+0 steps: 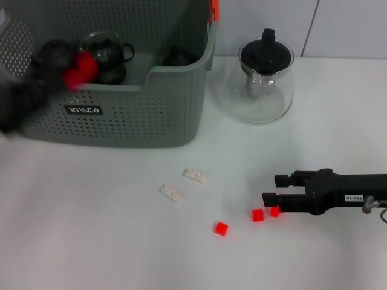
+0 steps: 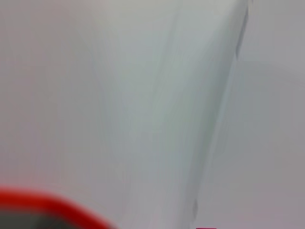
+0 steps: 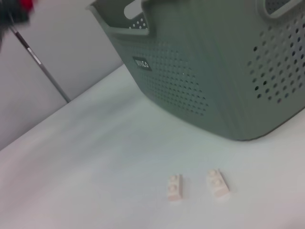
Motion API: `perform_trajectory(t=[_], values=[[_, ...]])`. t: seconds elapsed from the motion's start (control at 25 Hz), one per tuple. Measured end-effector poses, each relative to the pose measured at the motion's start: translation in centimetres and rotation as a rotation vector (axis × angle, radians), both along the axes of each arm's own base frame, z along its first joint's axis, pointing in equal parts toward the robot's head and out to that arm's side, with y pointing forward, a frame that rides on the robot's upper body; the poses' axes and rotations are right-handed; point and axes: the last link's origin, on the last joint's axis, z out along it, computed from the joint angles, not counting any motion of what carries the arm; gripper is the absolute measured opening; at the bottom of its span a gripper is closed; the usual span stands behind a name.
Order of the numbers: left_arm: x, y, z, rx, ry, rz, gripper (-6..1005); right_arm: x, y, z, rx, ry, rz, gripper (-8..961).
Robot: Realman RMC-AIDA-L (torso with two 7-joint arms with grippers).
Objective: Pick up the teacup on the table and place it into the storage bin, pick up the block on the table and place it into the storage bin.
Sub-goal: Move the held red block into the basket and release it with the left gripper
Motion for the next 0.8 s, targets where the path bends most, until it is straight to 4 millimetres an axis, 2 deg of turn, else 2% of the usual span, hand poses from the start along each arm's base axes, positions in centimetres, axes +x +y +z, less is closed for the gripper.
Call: perform_trajectory(t=[0.04, 0.12, 0.28, 0.4, 0.52, 0.64, 0.8], values=[[0.5, 0.8, 1.5, 0.023, -0.05, 0.005, 177, 0.0, 0.0, 0.0, 0.0, 0.0, 0.0, 736], [1.0, 2.5, 3.2, 0.05, -0.094, 0.035, 177, 0.0, 0.0, 0.0, 0.001, -0.001, 0.0, 736], [2.0, 7.3, 4.8, 0.088, -0.13, 0.168, 178, 0.0, 0.1, 0.0, 0.002, -0.002, 0.004, 737], [2.7, 10.7, 4.1, 0.082, -0.04, 0.257, 178, -0.1, 0.1, 0.0, 0.003, -0.002, 0.006, 738], [3.2, 13.2, 2.6, 0.055, 0.042, 0.346, 178, -0.2, 0.2, -0.1, 0.003, -0.002, 0.008, 738], [3.3, 14.5, 1.3, 0.023, 0.054, 0.438, 178, -0.3, 0.2, -0.1, 0.002, -0.001, 0.01, 737], [3.5, 14.8, 0.8, -0.003, 0.059, 0.472, 178, -0.3, 0.3, -0.1, 0.001, -0.002, 0.01, 736]])
